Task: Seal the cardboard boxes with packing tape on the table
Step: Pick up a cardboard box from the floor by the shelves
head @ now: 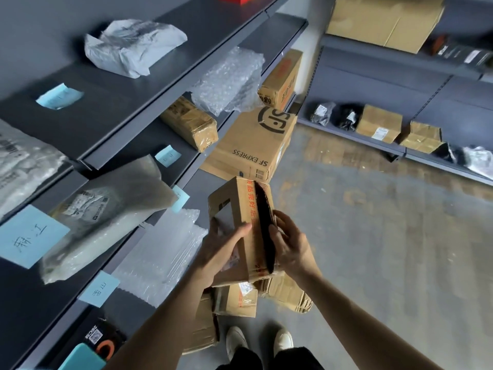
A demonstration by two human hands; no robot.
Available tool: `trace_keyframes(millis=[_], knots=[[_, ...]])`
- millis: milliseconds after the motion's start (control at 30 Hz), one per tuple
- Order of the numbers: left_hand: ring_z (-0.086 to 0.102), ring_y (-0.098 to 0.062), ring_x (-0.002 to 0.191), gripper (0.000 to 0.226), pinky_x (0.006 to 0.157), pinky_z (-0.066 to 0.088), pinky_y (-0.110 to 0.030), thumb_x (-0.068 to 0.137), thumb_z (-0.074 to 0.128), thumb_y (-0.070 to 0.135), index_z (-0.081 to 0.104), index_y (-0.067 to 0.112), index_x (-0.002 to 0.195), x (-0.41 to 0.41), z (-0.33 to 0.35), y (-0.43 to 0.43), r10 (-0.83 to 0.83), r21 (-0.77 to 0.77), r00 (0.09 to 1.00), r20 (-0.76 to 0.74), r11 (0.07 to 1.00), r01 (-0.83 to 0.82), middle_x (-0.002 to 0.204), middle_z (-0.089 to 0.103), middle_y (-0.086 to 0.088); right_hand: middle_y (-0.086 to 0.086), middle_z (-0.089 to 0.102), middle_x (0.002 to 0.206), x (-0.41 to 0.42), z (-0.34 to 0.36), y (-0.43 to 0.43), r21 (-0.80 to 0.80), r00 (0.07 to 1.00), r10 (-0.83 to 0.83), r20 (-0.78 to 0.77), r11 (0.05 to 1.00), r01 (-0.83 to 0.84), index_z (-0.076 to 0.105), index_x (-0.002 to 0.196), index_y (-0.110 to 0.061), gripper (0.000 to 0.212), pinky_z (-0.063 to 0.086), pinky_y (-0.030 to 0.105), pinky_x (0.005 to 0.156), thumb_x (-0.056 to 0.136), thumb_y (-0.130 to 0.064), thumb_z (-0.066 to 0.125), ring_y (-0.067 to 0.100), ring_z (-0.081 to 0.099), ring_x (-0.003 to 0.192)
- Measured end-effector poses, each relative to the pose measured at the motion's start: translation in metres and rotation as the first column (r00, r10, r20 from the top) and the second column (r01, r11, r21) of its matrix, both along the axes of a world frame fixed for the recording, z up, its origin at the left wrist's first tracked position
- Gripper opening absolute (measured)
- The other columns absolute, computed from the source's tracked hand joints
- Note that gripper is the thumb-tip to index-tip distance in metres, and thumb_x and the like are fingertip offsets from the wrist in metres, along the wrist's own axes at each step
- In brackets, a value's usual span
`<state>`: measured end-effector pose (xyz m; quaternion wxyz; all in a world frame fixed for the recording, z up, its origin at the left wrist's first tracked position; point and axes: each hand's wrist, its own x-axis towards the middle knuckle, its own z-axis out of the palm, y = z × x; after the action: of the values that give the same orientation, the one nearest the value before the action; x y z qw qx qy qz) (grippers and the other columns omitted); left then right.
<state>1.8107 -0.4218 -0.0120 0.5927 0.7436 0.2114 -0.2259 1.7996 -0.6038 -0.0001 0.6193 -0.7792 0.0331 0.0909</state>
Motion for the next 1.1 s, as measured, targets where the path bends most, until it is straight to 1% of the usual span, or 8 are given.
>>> trace_keyframes(millis=[133,233,300,367,500,667,767,1100], knots=[[0.057,-0.019,0.114,0.113,0.094,0.049,-0.042,0.045,0.064,0.094,0.038,0.038,0.139,-0.012,0.008,-0.003,0.025,-0.048,1.0,-0.013,0.999,-0.026,0.13,0.056,0.004,-0.017,0.059,0.127,-0.003,0.016,-0.002,0.089,0.997,0.029,-0.065,0.996,-0.023,0.048,0.131,-0.038,0.045,0.057,0.028,0.089,0.091,-0.052,0.062,0.006,0.061,0.113],[0.052,-0.02,0.123,0.109,0.102,0.043,-0.046,0.05,0.064,0.091,0.034,0.041,0.142,-0.025,0.018,-0.007,0.039,-0.059,0.999,0.022,0.998,-0.038,0.137,0.053,0.006,-0.021,0.059,0.118,-0.008,0.027,-0.008,0.182,0.979,0.091,-0.182,0.982,-0.058,0.047,0.125,-0.042,0.04,0.056,0.02,0.08,0.087,-0.055,0.053,-0.001,0.062,0.103],[0.053,-0.02,0.123,0.107,0.104,0.042,-0.05,0.049,0.062,0.093,0.039,0.038,0.137,-0.035,0.023,-0.011,0.032,-0.054,0.999,0.023,0.998,-0.031,0.132,0.056,0.006,-0.008,0.063,0.123,-0.014,0.028,-0.015,0.236,0.955,0.134,-0.264,0.969,-0.071,0.051,0.129,-0.039,0.045,0.056,0.028,0.086,0.09,-0.061,0.043,0.008,0.063,0.108],[0.056,-0.021,0.118,0.101,0.101,0.045,-0.052,0.05,0.062,0.094,0.043,0.037,0.131,-0.046,0.025,-0.017,0.036,-0.072,0.999,0.009,0.997,-0.036,0.126,0.06,0.004,0.002,0.067,0.122,-0.022,0.028,-0.021,0.274,0.93,0.16,-0.331,0.959,-0.068,0.054,0.132,-0.036,0.047,0.057,0.039,0.091,0.095,-0.061,0.04,0.02,0.066,0.108],[0.058,-0.022,0.113,0.095,0.091,0.048,-0.044,0.053,0.061,0.091,0.044,0.034,0.128,-0.076,0.031,-0.036,0.052,-0.093,0.999,0.009,0.994,-0.051,0.12,0.062,0.001,0.002,0.071,0.11,-0.047,0.03,-0.036,0.288,0.914,0.202,-0.351,0.952,-0.1,0.055,0.127,-0.037,0.039,0.059,0.032,0.075,0.1,-0.057,0.036,0.019,0.071,0.097],[0.068,-0.024,0.099,0.062,0.07,0.051,-0.036,0.073,0.063,0.077,0.056,0.032,0.116,-0.128,0.03,-0.065,0.138,-0.123,0.99,-0.02,0.983,-0.139,0.11,0.069,-0.013,0.001,0.07,0.113,-0.087,0.018,-0.058,0.245,0.913,0.195,-0.359,0.963,-0.109,0.057,0.121,-0.037,0.041,0.057,0.047,0.093,0.094,-0.064,0.042,0.021,0.069,0.103],[0.067,-0.016,0.101,0.07,0.072,0.045,-0.035,0.069,0.063,0.079,0.053,0.036,0.123,-0.16,0.025,-0.081,0.168,-0.113,0.986,-0.001,0.979,-0.167,0.107,0.072,0.005,0.0,0.072,0.111,-0.114,0.01,-0.068,0.194,0.924,0.171,-0.343,0.975,-0.109,0.06,0.119,-0.034,0.041,0.057,0.048,0.093,0.093,-0.064,0.047,0.022,0.069,0.103],[0.071,-0.01,0.094,0.075,0.082,0.052,-0.035,0.076,0.066,0.07,0.04,0.037,0.138,-0.241,0.025,-0.094,0.212,-0.225,0.977,-0.014,0.952,-0.21,0.106,0.074,0.005,0.001,0.071,0.102,-0.18,0.015,-0.074,0.114,0.913,0.233,-0.335,0.972,-0.206,0.057,0.105,-0.031,0.028,0.063,0.036,0.072,0.098,-0.055,0.045,0.019,0.072,0.09]])
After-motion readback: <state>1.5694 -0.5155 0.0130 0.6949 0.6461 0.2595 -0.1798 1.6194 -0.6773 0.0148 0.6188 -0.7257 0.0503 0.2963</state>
